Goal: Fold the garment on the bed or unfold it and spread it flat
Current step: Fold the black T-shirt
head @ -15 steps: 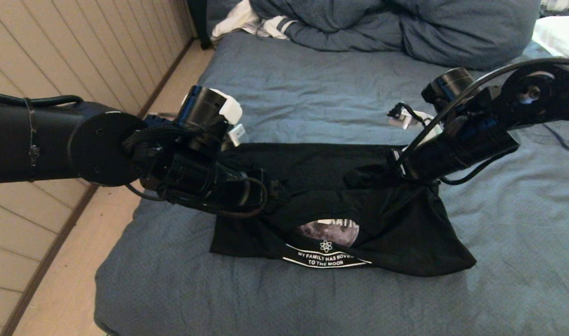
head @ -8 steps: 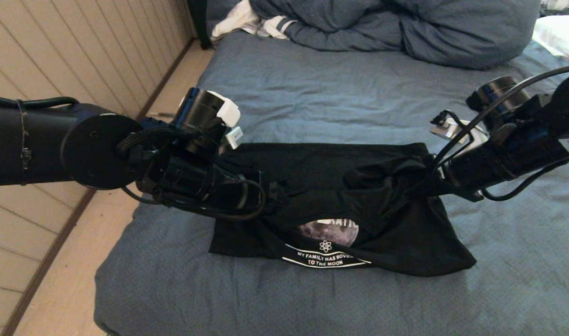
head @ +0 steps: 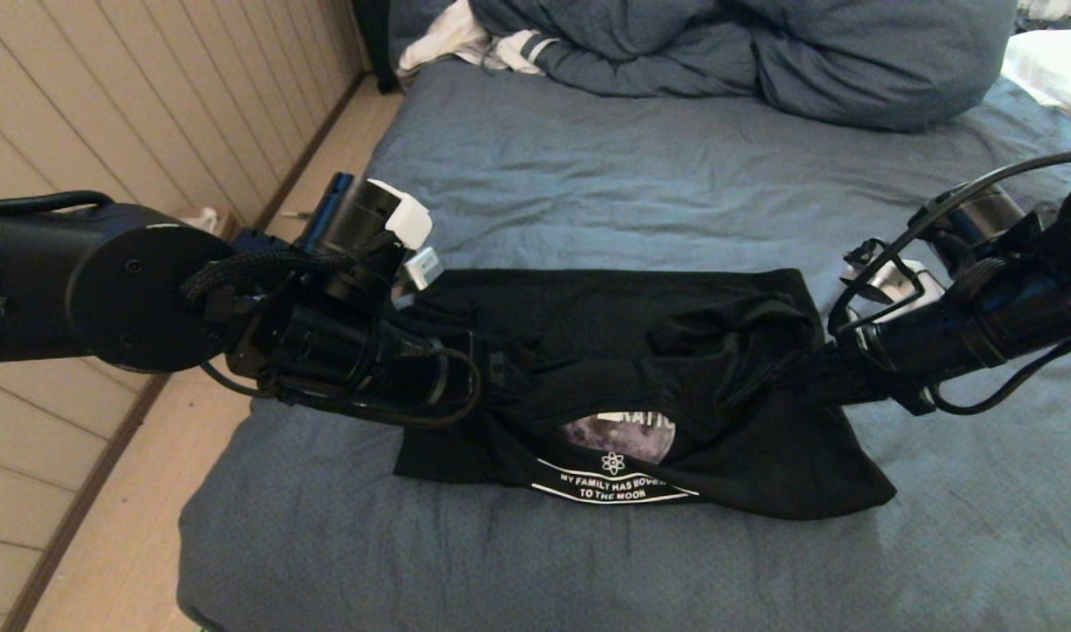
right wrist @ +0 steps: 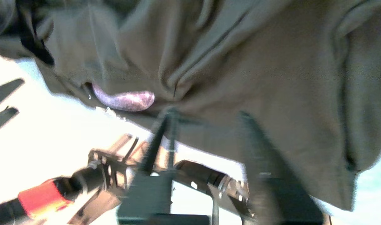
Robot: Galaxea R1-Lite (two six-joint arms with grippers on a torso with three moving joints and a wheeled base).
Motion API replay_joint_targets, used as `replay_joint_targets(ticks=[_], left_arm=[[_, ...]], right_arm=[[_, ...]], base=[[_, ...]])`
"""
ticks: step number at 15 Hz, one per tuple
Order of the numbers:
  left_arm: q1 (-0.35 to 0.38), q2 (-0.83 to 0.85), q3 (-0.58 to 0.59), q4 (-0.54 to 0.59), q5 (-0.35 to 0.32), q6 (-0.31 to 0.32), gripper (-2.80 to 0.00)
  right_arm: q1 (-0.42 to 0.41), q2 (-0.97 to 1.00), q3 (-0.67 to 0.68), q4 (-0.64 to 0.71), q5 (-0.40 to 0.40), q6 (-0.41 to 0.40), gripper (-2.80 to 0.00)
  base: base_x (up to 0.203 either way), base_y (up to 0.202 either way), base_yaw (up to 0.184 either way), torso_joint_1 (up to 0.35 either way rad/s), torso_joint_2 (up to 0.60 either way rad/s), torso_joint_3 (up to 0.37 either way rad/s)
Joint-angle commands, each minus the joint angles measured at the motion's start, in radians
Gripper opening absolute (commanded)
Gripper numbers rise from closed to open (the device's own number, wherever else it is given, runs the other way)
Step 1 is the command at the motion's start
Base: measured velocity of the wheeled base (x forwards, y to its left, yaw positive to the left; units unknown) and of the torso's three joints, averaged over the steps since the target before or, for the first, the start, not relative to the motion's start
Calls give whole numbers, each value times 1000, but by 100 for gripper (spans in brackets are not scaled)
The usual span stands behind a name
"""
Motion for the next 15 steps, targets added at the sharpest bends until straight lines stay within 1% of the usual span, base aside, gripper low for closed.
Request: replay_joint_targets(ticks=[1,2,4,5,7,10,13,15], left_arm=[[4,4,2,2,-2,-3,0],[4,7,2,1,-4,-3,0],[4,17,2,-22,-9,-6,0],[4,19,4,-46,-13,-7,0],[4,21,18,-107,-13,-9,0],[4,21,22,-119,-13,-6,0],[6,11,46,-159,-19,-9,0],[6,4,61,-177,-18,-9,0]], right_arm=[[0,-1,32,4,42,-16,0],[2,5,37,4,56,-20,0],[0,26,56,0,59,-24,0],[1,26,87,-38,59,-28,0],[10,12,150,-158,56,-31,0],[36,23,125,-173,56,-21,0],[74,45,70,-174,54,-12,0],[81,59,26,-170,54,-10,0]], base=[[0,0,0,0,0,0],[0,0,0,0,0,0],[0,0,0,0,0,0],[0,0,0,0,0,0],[0,0,0,0,0,0],[0,0,0,0,0,0],[0,0,0,0,0,0],[0,0,0,0,0,0]])
